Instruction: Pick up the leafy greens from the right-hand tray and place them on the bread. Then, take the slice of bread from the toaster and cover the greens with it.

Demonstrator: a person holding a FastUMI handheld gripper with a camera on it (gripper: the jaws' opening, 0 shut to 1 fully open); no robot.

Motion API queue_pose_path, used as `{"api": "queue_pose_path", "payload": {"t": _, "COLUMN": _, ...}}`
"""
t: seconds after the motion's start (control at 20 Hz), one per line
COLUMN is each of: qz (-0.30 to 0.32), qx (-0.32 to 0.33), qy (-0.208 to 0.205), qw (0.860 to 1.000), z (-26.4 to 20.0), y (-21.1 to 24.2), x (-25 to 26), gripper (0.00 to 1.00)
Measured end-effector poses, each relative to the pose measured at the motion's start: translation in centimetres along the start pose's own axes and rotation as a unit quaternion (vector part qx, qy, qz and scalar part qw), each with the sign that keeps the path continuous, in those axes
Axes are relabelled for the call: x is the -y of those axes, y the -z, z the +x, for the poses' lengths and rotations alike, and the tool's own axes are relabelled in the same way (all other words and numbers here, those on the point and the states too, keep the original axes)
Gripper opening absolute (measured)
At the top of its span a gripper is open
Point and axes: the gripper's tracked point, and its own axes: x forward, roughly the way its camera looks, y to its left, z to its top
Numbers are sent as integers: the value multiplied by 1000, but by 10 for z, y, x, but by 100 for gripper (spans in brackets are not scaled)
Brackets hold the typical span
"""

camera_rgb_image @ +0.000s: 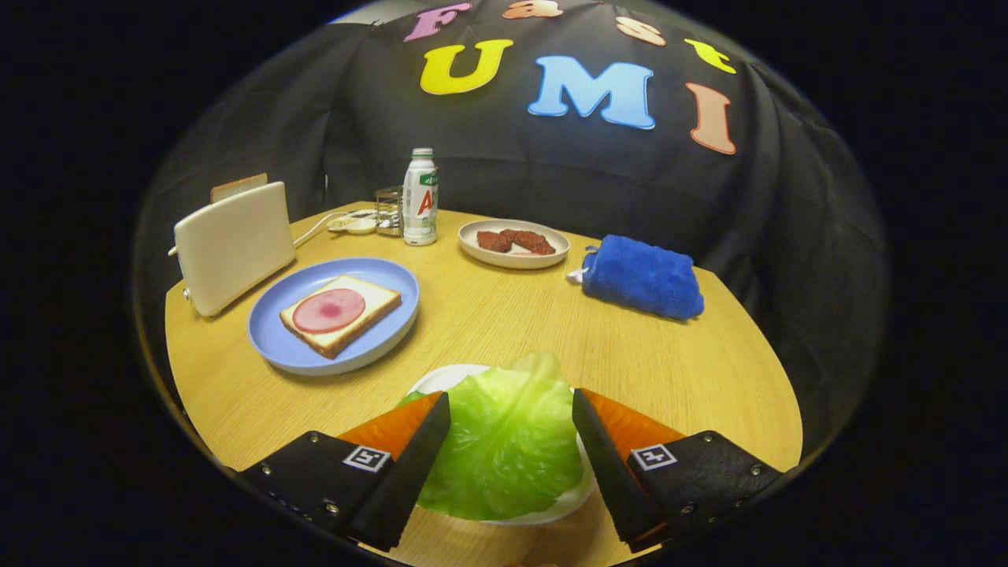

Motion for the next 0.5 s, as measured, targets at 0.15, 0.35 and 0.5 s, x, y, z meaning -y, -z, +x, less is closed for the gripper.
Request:
{"api": "queue_pose_path", "payload": {"t": 0.15, "qz": 9, "qx": -18, "qy": -23, "qw": 1000, "z": 4, "y": 8, "x": -6, "gripper": 94}}
{"api": "queue_pose_path", "payload": {"t": 0.35, "qz": 52, "qx": -15, "qy": -41, "qw": 998, "z": 5, "y": 14, "x": -3, "gripper": 84}}
{"api": "queue_pose_path", "payload": {"t": 0.5, "qz": 60, "qx": -12, "qy": -49, "qw": 997, "z": 3, "y": 11, "x": -11, "gripper": 81}}
